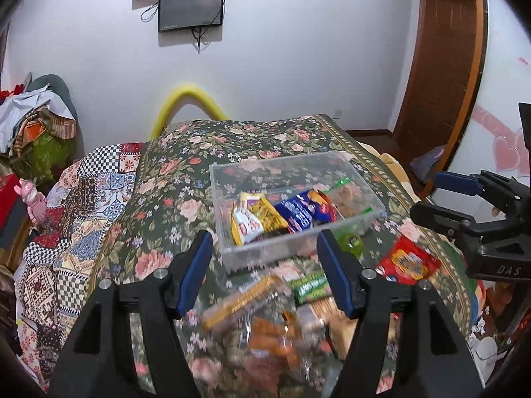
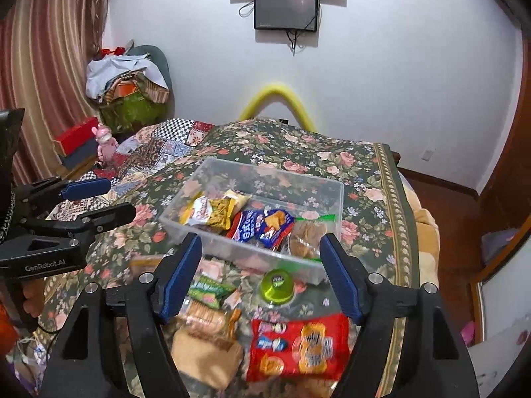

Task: Organize snacks
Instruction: 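Withdraw both tools from the box back toward the snack pile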

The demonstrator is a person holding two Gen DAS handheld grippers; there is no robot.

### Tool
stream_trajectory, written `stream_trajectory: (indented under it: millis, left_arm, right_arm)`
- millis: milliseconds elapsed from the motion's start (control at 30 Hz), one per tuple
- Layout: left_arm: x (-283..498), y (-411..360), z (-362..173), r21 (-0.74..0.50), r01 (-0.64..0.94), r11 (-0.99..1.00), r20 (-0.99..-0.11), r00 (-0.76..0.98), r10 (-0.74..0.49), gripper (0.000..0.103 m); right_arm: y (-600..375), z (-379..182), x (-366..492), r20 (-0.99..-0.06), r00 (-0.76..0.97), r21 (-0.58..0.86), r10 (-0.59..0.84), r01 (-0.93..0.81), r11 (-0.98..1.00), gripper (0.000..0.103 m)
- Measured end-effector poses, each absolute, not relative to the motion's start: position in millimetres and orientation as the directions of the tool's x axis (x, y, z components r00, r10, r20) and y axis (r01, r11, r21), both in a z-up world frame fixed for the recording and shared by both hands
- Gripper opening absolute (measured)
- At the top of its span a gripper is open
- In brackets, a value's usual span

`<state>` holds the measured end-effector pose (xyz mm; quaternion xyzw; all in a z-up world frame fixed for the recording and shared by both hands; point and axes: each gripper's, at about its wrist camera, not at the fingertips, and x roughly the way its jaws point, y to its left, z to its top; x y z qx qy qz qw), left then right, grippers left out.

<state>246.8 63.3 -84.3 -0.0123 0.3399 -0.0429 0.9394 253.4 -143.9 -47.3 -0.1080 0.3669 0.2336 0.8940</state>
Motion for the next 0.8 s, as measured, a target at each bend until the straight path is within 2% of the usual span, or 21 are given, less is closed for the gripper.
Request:
stream_trajectory:
  millis: [133,267,800]
  left_arm:
    - [220.9,63.1,-90.6,-0.061,0.079,0.995,-0.647,0.756,-0.100,0.069]
    - [199.1,64.0,-106.0,-0.056,0.077,0.995,-0.664,0.741,-0.095,0.074]
    - [160.4,83.5,-173.7,-0.110,0.031,0.993,-0.754,0.648,-0.104,0.074]
  right_arm:
    - [-143.4,-59.7,232.0,-0.715,0.616,-0.026,0.330,-0.495,0.868,0.079]
    - [-137.5,-77.8,214.1,-0.744,0.584,-0.015,0.323,-0.498,0.867,0.080]
    - [-126.2,-153.7,189.9,-0.842,0.471,0.055,0.261,-0.408,0.911,0.080]
